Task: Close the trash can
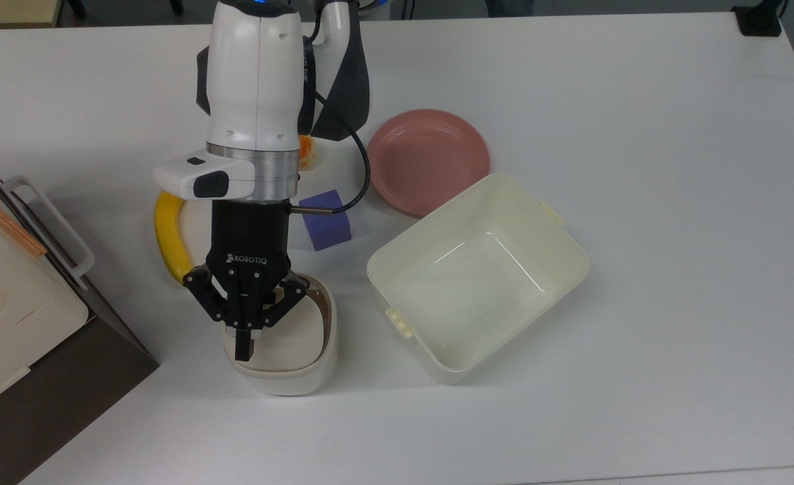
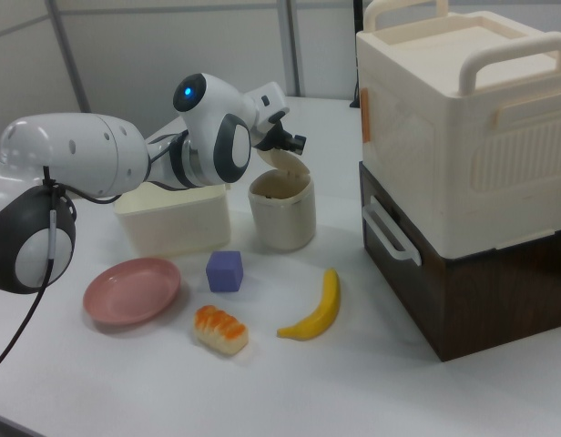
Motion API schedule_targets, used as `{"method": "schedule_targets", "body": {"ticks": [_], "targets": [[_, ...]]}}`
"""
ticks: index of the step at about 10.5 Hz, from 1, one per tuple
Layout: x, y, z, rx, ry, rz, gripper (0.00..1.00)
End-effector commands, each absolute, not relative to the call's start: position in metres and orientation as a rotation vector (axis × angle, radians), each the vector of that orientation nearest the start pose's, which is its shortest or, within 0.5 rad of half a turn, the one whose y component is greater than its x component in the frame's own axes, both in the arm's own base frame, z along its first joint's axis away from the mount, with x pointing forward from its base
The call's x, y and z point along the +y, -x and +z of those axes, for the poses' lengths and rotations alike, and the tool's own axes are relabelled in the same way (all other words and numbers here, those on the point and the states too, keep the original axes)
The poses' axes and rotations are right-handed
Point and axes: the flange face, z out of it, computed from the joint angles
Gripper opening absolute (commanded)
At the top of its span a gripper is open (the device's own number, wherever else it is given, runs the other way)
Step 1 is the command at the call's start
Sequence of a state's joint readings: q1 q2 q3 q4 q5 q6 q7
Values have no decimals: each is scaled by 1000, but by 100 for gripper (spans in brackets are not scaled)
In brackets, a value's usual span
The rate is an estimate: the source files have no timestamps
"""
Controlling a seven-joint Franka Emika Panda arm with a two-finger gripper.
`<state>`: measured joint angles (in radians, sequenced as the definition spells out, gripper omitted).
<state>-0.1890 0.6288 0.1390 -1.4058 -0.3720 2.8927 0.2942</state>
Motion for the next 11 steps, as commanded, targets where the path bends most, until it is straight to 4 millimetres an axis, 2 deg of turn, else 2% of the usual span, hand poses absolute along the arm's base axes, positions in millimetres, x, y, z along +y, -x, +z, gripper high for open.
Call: {"method": "schedule_targets", "body": {"ticks": [1,2,4,6,11], "targets": [[-53,-752,447,130,2923,-1370,0],[-55,-750,453,130,2926,-1379,0],[-59,-733,454,103,2964,-1355,0],[-57,-717,447,57,3007,-1318,0],[-54,-713,437,9,3037,-1296,0]]}}
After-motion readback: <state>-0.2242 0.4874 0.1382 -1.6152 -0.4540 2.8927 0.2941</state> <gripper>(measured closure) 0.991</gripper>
